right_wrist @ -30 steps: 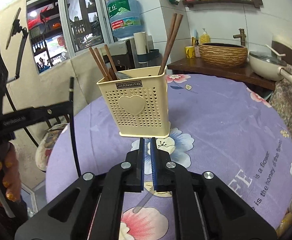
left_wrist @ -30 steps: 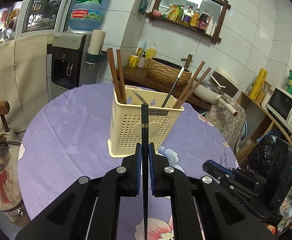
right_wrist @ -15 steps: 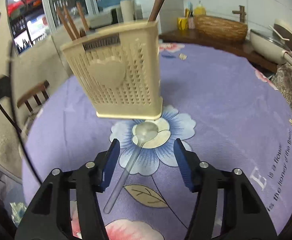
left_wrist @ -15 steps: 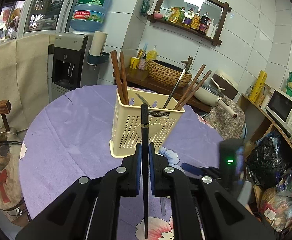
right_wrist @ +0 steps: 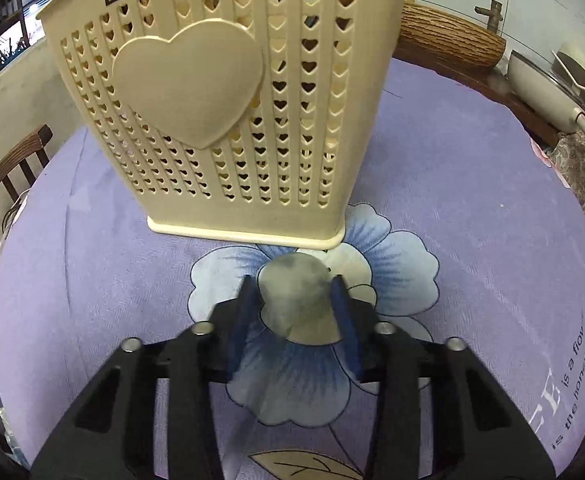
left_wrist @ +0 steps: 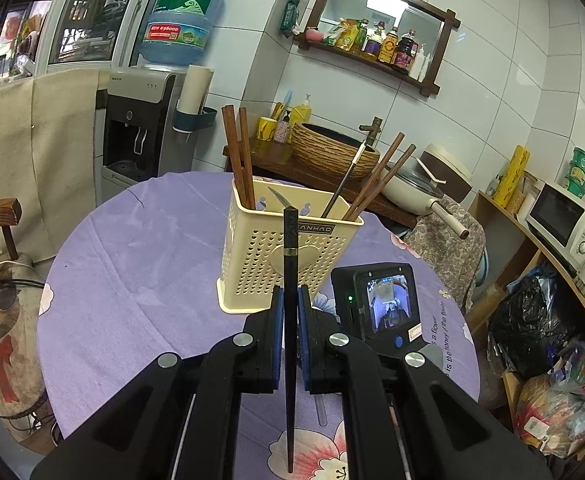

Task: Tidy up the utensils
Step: 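Lift the clear spoon with the right tool while the left tool lifts the black chopstick, then lower the spoon into the holder with the right tool while the left tool inserts the chopstick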

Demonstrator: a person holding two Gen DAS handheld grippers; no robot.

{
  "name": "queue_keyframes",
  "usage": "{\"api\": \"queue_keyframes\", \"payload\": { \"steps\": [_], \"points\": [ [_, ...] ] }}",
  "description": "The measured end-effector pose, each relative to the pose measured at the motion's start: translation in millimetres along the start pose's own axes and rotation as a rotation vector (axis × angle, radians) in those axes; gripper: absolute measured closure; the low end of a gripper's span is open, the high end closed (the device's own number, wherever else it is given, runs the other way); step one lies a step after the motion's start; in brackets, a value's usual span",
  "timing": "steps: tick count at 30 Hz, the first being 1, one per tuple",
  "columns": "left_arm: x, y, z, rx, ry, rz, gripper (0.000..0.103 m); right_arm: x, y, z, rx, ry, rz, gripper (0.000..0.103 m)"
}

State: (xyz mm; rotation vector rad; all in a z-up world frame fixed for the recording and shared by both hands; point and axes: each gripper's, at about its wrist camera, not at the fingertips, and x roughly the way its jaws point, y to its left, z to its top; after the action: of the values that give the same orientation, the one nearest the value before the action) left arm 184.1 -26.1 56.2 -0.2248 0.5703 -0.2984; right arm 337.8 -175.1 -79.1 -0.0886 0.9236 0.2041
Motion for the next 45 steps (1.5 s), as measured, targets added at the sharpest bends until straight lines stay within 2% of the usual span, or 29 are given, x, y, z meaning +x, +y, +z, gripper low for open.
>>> {"api": "queue_keyframes", "payload": {
  "steps": [6,9,14,18,30,39,45],
  "points": [
    [0.1,0.3,0.1,-0.003,0.000,0.001,0.096,-7.1,-15.3,1.6,0.067,-0.027,0.093,0.067],
    [0.0,0.2,0.4,-0.002,-0.001,0.001,0.096,-32.3,-20.8,-2.1,0.072,-0.104,0.128,0.067],
    [-2.1,0.7,0.3,-0.006,-0.010,-0.001,0.096,-93.8,-23.4,-16.3,0.032,-0.288,0.164,0.067],
    [-2.2,-1.1,0.1,-0.005,-0.011,-0.005,0.096,-125.8,-23.6,-25.8,0.027,-0.359,0.179,0.067],
    [-13.2,-3.2,10.2,0.001,-0.046,-0.009,0.096,-151.7,-33.9,-25.6,0.017,-0.409,0.188,0.067],
    [-23.9,-9.6,36.7,0.029,-0.104,-0.032,0.096,-175.0,-28.3,-7.6,-0.032,-0.465,0.175,0.067],
    [-28.6,-13.7,62.0,0.046,-0.119,-0.066,0.096,-193.0,-27.5,11.9,-0.051,-0.484,0.201,0.067]
  ]
}}
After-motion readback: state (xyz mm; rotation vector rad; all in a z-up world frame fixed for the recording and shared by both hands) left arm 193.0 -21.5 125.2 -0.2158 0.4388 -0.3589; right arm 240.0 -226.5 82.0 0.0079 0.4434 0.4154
